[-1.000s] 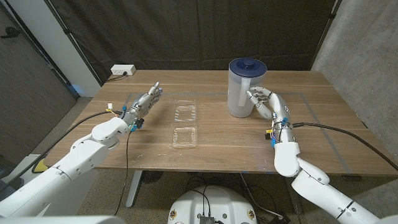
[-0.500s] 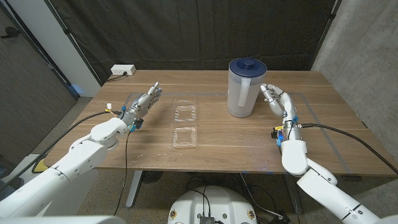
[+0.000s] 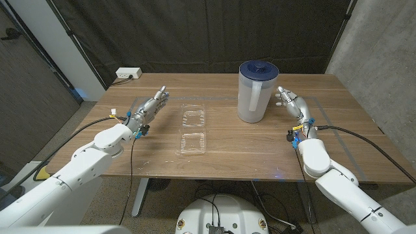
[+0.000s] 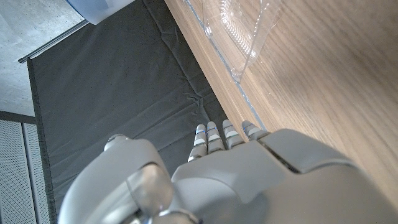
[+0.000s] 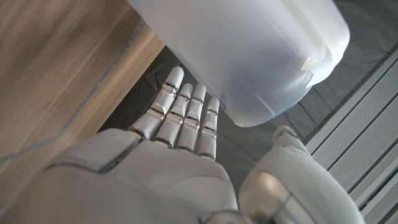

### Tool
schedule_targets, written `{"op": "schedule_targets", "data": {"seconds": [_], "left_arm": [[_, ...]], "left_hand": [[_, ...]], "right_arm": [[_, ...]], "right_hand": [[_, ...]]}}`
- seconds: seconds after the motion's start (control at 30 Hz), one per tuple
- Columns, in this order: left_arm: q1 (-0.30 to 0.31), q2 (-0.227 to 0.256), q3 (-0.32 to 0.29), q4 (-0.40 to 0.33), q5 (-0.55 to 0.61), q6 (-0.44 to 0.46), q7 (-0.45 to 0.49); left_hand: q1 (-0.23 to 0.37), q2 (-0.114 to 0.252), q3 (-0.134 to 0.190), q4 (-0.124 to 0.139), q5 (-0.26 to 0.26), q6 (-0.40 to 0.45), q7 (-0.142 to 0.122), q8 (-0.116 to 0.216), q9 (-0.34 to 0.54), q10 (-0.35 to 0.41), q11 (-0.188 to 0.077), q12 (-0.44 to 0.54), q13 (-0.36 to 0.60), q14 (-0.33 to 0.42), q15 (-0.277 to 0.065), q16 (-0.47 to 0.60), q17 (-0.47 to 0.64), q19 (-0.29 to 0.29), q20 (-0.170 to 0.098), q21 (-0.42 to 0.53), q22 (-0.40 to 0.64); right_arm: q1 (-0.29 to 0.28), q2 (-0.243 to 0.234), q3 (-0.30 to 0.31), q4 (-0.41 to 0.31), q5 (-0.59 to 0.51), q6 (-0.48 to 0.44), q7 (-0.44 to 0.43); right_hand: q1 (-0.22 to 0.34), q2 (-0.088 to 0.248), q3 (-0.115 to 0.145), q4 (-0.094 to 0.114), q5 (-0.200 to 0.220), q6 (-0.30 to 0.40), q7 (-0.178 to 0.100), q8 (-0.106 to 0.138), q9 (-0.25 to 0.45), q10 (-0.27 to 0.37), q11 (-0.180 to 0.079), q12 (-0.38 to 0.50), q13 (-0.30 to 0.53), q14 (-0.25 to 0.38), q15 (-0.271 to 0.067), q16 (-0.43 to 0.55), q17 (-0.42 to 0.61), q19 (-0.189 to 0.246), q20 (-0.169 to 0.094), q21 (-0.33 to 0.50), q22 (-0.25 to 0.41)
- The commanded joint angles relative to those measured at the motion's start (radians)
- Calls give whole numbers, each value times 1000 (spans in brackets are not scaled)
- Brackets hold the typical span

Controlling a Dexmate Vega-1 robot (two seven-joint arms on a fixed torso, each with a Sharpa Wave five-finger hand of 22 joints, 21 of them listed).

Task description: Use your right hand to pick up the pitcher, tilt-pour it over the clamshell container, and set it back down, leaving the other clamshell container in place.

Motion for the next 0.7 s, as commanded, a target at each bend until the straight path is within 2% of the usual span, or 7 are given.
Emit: {"op": "schedule_targets", "data": {"seconds": [0.03,0.17,0.37,0.53,0.57,0.7], "left_arm": [[1,1,3,6,-4,-4,-15],[0,4,3,7,-5,-1,-19],[-5,6,7,13,-6,-2,-31],[-9,4,6,21,-7,-7,-35],[-10,4,5,23,-8,-10,-37],[-18,-4,7,43,-8,-24,-47]], "left_hand": [[2,8,-8,-2,-2,8,4,3,3,11,4,1,5,7,5,4,5,1,-7,5,5],[2,8,-9,-2,-2,8,5,3,3,11,3,1,5,7,4,4,5,2,-8,5,5],[3,9,-11,-2,-2,8,5,3,3,11,4,1,5,7,3,4,5,4,-9,5,5],[4,9,-12,-2,-2,7,6,3,3,11,3,1,5,8,2,4,5,4,-9,5,5],[4,9,-12,-2,-2,7,6,2,3,11,3,1,5,9,2,4,5,4,-10,6,5],[4,9,-13,-2,-2,6,5,2,3,11,3,1,4,9,3,4,5,6,-13,6,5]], "right_arm": [[65,28,-5,124,220,98,165],[106,40,-28,179,277,114,218],[180,45,-63,264,360,111,313],[219,53,-83,305,373,125,331],[228,53,-88,318,374,134,341],[254,60,-100,350,399,144,370]], "right_hand": [[-7,18,-13,-1,-1,-43,14,-1,-20,-82,15,-4,-28,-98,16,-7,-13,-52,-38,-54,1],[-14,21,-20,-1,-2,-70,20,-2,-33,-127,21,-5,-44,-147,24,-7,-19,-86,-30,-85,1],[-19,23,-24,0,-2,-94,33,-5,-41,-147,28,-2,-53,-167,31,-5,-23,-99,-27,-101,1],[-24,20,-30,-1,-2,-106,37,-3,-48,-169,36,-3,-63,-189,34,-5,-27,-118,-21,-119,1],[-25,19,-33,-2,-1,-107,37,-1,-52,-178,60,-2,-69,-197,34,-4,-30,-122,-21,-127,1],[-25,18,-36,-4,0,-117,42,-1,-58,-188,63,-1,-76,-203,23,-2,-33,-114,-45,-132,1]]}}
